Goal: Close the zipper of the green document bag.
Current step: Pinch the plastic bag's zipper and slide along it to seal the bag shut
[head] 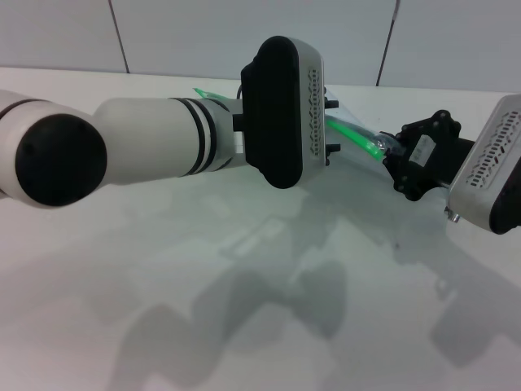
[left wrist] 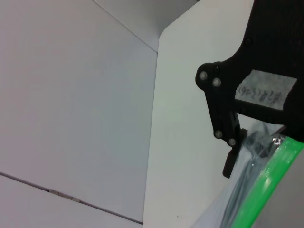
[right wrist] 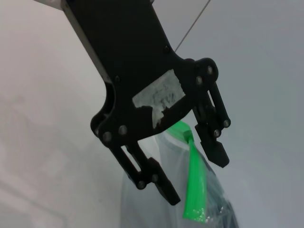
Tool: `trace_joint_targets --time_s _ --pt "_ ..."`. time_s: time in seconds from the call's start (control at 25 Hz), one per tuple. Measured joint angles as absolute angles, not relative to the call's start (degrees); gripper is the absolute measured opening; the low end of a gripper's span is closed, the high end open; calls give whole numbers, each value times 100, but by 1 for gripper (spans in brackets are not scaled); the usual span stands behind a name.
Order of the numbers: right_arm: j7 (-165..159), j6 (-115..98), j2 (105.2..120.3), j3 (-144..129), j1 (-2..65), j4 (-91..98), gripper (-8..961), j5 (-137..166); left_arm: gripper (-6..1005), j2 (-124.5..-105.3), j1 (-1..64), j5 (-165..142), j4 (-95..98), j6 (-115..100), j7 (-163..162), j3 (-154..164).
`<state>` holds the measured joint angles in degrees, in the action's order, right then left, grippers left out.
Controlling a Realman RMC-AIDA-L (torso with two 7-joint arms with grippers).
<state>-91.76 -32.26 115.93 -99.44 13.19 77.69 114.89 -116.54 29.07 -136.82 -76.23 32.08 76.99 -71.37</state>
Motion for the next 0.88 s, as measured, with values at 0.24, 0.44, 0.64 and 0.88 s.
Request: trace_joint_targets --time_s 0.24,0.44,0.64,0.88 --pt "-9176 -3226 11593 -9948 1319 7770 49 11498 553 -11654 2913 -13683 -7620 3167 7699 -7131" --pt "-9176 -3225 11593 -9949 1324 7770 49 11504 553 -11654 2959 -13663 -7588 3159 7699 -7100" --pt "-9176 -3225 11592 -9949 1331 7770 49 11505 552 -11656 3063 -13644 -7456 3100 7697 -6998" --pt "-9176 -3225 11593 -9949 1343 7775 49 11505 543 -11667 3069 -13640 -7411 2936 7673 -6917"
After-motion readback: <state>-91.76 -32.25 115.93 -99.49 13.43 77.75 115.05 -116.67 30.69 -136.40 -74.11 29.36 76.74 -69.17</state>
